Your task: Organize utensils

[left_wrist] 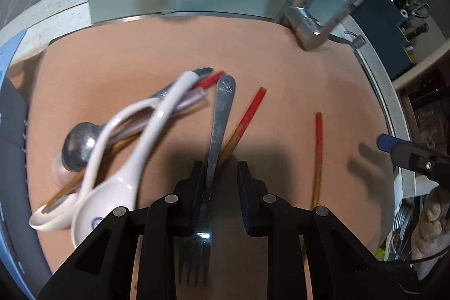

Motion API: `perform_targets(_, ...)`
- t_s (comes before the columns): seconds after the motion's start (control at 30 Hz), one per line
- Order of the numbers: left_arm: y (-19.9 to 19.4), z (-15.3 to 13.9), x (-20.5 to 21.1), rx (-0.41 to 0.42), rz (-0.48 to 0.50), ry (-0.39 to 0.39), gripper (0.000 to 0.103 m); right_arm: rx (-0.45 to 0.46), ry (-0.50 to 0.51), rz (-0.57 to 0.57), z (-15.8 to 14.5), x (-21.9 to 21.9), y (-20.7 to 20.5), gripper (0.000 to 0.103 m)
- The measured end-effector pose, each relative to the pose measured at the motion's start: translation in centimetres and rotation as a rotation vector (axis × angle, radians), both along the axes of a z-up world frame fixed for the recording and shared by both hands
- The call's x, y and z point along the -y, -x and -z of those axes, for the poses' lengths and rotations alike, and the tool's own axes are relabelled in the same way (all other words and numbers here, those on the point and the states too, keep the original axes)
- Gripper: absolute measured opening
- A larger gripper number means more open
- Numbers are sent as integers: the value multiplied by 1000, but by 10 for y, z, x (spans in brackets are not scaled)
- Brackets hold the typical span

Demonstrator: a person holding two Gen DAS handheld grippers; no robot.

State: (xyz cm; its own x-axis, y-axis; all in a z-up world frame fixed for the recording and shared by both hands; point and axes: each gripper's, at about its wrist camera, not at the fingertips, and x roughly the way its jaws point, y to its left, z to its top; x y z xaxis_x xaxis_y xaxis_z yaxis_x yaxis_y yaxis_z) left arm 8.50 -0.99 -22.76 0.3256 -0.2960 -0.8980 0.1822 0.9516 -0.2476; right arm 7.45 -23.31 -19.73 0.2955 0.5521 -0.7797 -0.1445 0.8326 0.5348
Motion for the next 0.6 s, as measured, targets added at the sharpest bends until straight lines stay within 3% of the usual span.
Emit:
perform_targets(0.33,26,-4,23,2,98,29,20,-30,-54,-47,3,-22,-8,55)
perform_targets(0.6,62,-6,1,22,67,-51,24,-107,-112,-94,13,-55,-26,55)
